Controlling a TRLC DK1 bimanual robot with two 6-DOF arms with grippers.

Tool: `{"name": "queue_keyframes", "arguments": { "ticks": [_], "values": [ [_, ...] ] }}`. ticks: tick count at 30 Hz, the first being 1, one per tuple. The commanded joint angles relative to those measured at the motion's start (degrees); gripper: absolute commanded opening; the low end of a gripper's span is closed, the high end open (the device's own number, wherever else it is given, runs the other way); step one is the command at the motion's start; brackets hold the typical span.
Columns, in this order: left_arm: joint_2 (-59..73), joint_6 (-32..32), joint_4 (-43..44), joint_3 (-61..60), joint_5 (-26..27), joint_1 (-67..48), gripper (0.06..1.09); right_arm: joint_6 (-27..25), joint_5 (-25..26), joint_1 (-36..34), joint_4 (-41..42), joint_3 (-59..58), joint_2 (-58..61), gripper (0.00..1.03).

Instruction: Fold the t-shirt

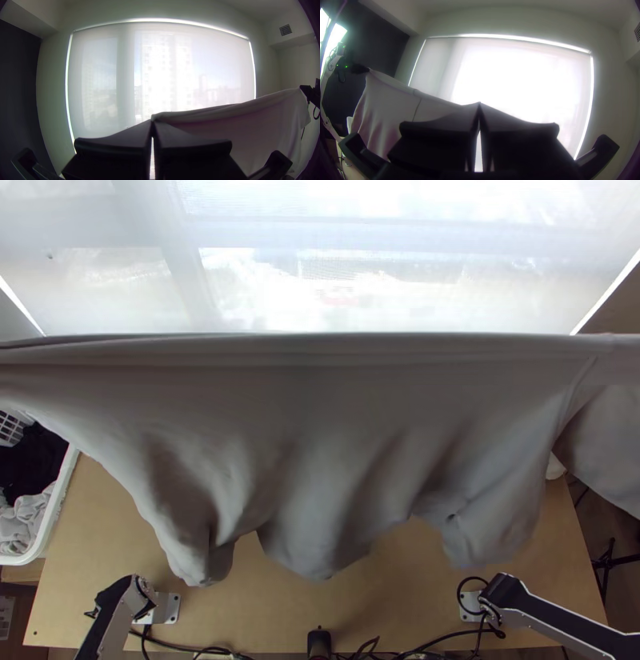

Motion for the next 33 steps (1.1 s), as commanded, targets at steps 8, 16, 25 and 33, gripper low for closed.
{"name": "queue_keyframes", "arguments": {
  "ticks": [8,16,25,33],
  "values": [
    [-4.51,4.25,-9.18,-20.77,7.49,-0.49,0.09,9.63,-3.04,-1.74,-8.48,-14.64,-7.48,0.02],
    [3.04,1.17,0.22,-36.59,6.61,-5.59,0.09,9.02,-4.27,-1.74,6.29,-34.68,-8.62,0.02],
    [15.44,0.91,13.32,-44.86,-6.31,-24.31,0.09,7.08,-9.72,-8.33,20.61,-45.49,-2.03,0.02],
    [31.61,-0.41,24.66,-41.43,-13.16,-29.49,0.09,10.25,-20.01,-24.86,30.99,-44.17,13.09,0.02]
  ]
}}
